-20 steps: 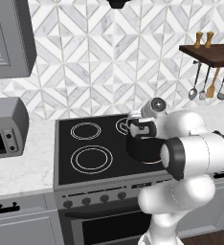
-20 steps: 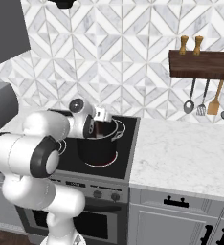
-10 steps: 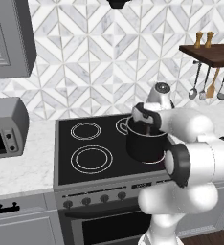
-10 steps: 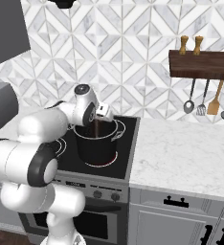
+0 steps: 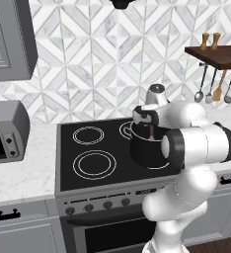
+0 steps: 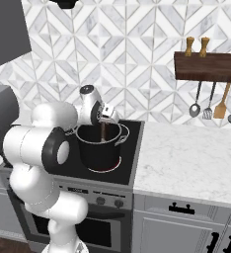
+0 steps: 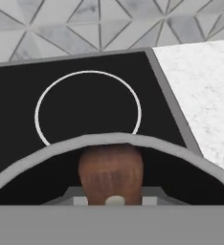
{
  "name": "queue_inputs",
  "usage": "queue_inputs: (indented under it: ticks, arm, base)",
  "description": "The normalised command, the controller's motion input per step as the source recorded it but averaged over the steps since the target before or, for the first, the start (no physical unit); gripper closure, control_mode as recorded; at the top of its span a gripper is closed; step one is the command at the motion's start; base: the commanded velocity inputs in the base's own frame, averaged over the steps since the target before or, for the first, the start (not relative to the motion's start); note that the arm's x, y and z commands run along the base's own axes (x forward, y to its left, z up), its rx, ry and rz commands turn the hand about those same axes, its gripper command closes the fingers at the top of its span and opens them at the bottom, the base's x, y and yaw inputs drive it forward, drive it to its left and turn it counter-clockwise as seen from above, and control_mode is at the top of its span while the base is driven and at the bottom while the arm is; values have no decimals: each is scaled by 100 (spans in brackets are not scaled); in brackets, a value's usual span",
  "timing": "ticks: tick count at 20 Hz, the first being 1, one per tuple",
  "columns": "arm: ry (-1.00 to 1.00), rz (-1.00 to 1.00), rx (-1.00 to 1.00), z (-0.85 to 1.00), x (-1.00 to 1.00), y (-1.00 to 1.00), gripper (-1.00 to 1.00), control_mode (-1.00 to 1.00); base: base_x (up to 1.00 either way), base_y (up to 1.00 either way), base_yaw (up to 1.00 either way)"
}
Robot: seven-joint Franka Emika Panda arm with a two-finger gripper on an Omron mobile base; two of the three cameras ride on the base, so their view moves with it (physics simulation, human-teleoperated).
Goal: Put the onion and lime in the pot. Retrieve the spatula and lightly stir the vegetables in the pot.
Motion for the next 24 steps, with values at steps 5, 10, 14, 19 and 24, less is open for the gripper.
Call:
queue_inputs:
  ticks: [5,10,14,19,24]
  arm:
    - [-39,-1,-5,-57,-20,0,100,-100]
    - [-62,0,-1,-2,-39,0,100,-100]
    - [-37,-1,0,-2,-13,0,100,-100]
    - [-1,-2,1,-7,-12,3,100,-100]
    - [6,0,14,-2,-39,15,100,-100]
  base:
    - [0,0,0]
    - [0,0,0]
    - [0,0,0]
    - [0,0,0]
    - [0,0,0]
